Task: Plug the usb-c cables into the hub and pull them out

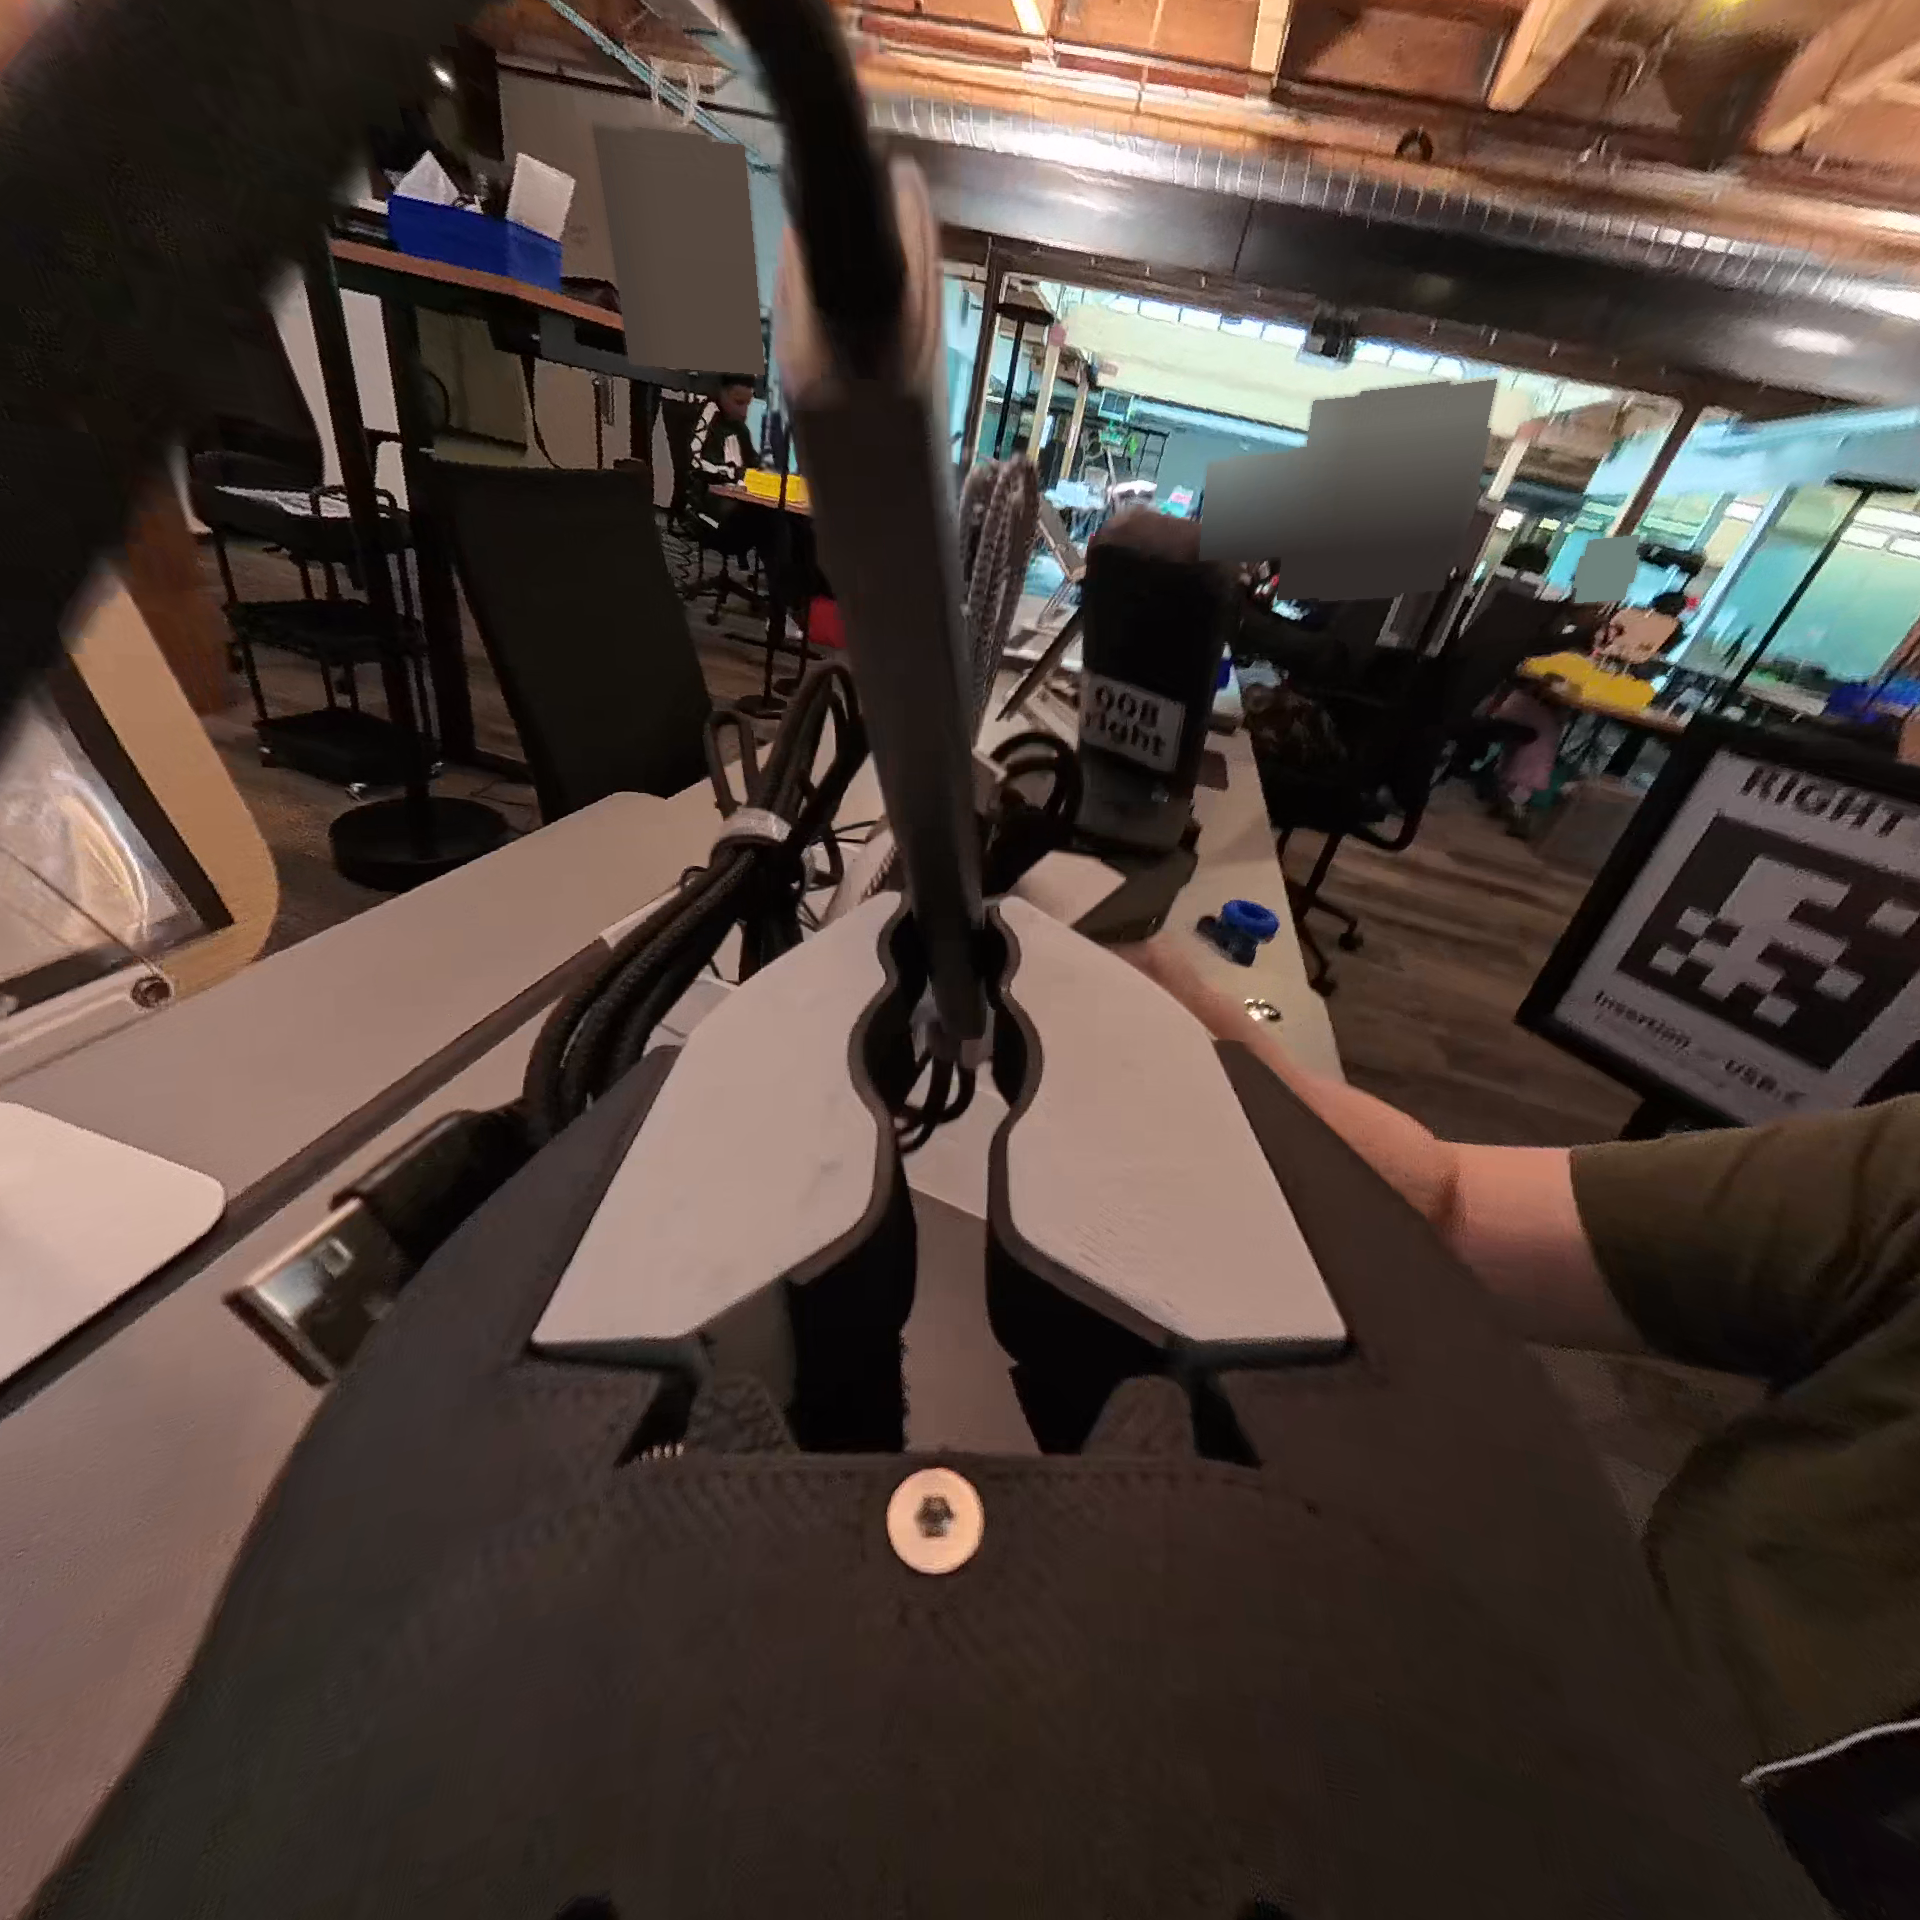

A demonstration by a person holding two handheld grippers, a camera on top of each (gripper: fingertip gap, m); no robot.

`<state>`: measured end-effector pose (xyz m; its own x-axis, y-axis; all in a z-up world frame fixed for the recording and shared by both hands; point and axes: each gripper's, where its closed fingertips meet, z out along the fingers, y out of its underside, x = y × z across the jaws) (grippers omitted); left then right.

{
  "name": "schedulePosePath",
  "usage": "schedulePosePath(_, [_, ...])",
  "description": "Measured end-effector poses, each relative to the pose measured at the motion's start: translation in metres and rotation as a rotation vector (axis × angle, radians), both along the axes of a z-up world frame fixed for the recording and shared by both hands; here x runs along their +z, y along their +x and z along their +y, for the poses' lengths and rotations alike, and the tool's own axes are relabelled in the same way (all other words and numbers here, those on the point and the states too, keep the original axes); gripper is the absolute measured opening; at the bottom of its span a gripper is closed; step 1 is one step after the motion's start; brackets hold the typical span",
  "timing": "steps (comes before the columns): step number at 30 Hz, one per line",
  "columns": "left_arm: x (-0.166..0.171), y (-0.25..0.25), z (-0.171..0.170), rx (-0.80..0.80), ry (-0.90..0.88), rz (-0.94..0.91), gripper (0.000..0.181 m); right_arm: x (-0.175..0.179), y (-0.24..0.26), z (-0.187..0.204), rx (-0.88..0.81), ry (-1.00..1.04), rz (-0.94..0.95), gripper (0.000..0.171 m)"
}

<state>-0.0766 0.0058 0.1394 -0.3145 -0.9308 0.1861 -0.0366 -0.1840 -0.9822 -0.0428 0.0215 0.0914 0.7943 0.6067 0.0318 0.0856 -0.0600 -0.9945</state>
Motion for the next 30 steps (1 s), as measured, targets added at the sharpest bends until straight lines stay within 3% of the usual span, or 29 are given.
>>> schedulePosePath(5, [0.015,0.02,-0.025,-0.026,0.052,-0.016,0.009,0.027,0.029,-0.024,-0.078,0.079,-0.13,0.014])
schedulePosePath(9, [0.024,0.076,-0.036,-0.033,0.171,0.108,0.009,0.032,0.087,-0.033,-0.176,0.117,-0.108,0.015])
schedulePosePath(17, [-0.019,0.212,-0.029,-0.011,0.427,0.455,0.009,-0.034,0.211,-0.015,-0.371,0.007,0.166,0.015])
schedulePosePath(22, [-0.024,0.244,-0.02,0.005,0.451,0.518,0.009,-0.045,0.237,-0.005,-0.423,-0.022,0.32,0.027])
schedulePosePath(28, [-0.002,0.264,-0.007,-0.003,0.35,0.549,0.009,-0.04,0.252,-0.018,-0.505,-0.054,0.219,0.047])
schedulePosePath(30, [0.003,0.269,-0.002,0.018,0.382,0.564,0.009,-0.05,0.254,-0.027,-0.514,-0.146,0.159,0.052])
